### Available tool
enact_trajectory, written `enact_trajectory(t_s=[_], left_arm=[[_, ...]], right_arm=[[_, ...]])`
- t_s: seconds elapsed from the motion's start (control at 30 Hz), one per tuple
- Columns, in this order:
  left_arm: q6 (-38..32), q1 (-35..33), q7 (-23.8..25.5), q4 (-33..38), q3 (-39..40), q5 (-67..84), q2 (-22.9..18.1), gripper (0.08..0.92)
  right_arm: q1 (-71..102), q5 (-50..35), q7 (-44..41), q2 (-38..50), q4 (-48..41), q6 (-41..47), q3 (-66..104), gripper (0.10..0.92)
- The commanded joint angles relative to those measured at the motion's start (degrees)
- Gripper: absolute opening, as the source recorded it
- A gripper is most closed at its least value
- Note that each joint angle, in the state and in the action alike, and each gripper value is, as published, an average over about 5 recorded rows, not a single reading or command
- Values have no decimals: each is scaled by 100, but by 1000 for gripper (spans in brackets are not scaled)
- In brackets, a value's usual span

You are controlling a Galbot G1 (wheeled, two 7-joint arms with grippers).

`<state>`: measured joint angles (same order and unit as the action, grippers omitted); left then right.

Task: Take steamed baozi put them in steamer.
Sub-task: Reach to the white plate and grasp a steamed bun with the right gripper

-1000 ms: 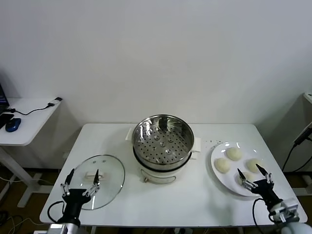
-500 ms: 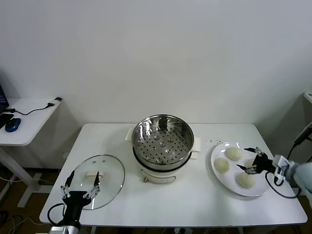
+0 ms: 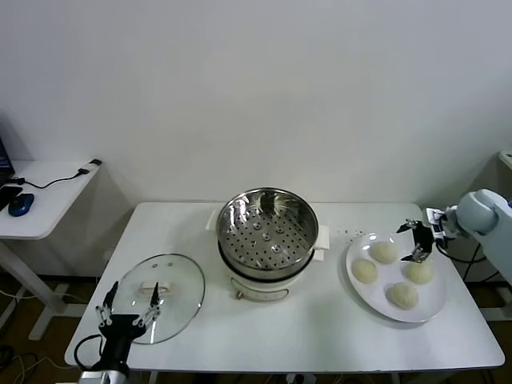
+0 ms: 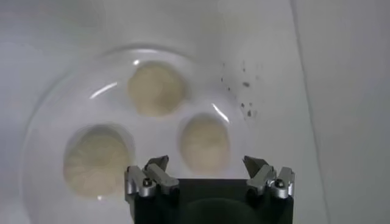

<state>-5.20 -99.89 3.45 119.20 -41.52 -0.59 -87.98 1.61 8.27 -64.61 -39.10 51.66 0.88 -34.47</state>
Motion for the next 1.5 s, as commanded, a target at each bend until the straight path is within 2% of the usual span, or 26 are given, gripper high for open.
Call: enact_trajectory(t_s=[0.03,0.43,0.73,1.0,1.2,1.5], left_arm=[[9,1,-15,-78,-21,-22,-1,823],[-2,27,-14,-213,-105,-111,5,823],[-56,15,-25,-315,-117,-140,-19,823],[-71,7,-35,-343,-138,-140,-19,823],[-78,6,-32,-359,-188,-138,-10,823],[-90,-13,-33,-353,-203,-133,-11,823]], right_arm=[[-999,165,-302,-962,-1496,-109,-1095,823],[-633,664,-295,-1868,-2604,-457,-439,823],[-524,839,-344,-2038,-2813,-552,-252,819],[-479,1074,-407,-2115,-2903,-633,-86,698],[-460,1088,-467,-2116,-2883,-634,3,640],[-572,919,-627,-1920,-2596,-653,-131,600]])
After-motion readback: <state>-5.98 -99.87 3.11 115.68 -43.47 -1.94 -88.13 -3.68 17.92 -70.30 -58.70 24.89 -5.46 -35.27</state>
